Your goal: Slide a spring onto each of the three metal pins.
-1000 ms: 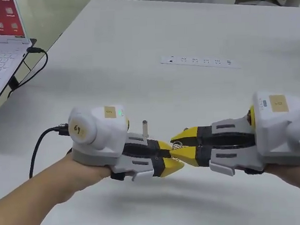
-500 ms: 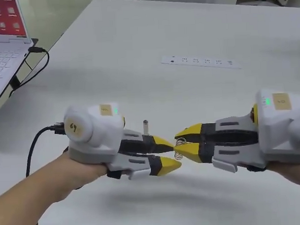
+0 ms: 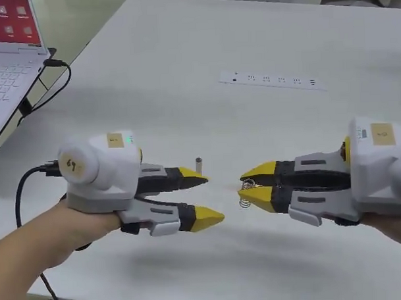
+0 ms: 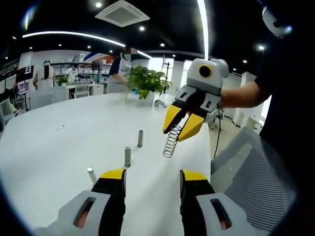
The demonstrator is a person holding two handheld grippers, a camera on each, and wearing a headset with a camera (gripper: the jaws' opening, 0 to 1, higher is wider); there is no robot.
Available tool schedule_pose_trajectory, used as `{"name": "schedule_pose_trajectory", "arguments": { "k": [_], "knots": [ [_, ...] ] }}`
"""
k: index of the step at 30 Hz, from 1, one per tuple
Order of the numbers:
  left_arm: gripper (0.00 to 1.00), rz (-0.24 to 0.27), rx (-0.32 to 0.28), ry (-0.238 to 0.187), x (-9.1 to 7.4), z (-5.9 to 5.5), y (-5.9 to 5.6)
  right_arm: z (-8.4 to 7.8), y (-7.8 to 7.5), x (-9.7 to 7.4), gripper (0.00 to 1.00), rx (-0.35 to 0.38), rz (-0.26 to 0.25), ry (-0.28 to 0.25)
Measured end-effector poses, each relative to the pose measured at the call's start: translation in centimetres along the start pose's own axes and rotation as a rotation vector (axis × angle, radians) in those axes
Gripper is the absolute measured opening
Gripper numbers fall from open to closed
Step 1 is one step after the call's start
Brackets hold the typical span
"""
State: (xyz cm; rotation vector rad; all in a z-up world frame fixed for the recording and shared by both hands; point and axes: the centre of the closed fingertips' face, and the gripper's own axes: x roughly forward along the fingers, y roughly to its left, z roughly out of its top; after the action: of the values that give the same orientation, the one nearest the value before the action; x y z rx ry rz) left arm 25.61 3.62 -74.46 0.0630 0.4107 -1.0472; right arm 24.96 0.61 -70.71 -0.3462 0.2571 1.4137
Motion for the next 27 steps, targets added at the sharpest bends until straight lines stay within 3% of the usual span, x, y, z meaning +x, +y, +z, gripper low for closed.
{"name": "schedule_pose_trajectory", "arguments": {
  "k": [6,12,22,27],
  "knots": [
    [0.47,0.061,-0.019,0.014,-1.7,-0.8,1.4,-0.3,-0.3,-0.1,0.08,-0.002,-0.014,0.014],
    [0.59,0.092,-0.028,0.036,-2.7,-1.8,1.8,-0.7,-0.7,-0.3,0.08,0.000,-0.028,0.017],
    [0.83,0.158,-0.064,0.035,-4.4,-2.8,2.8,-1.2,-1.0,-0.6,0.08,0.011,-0.048,0.023],
    [0.90,0.177,-0.075,0.045,-5.2,-3.5,3.1,-1.8,-1.3,-0.8,0.08,0.011,-0.057,0.029]
  ]
}}
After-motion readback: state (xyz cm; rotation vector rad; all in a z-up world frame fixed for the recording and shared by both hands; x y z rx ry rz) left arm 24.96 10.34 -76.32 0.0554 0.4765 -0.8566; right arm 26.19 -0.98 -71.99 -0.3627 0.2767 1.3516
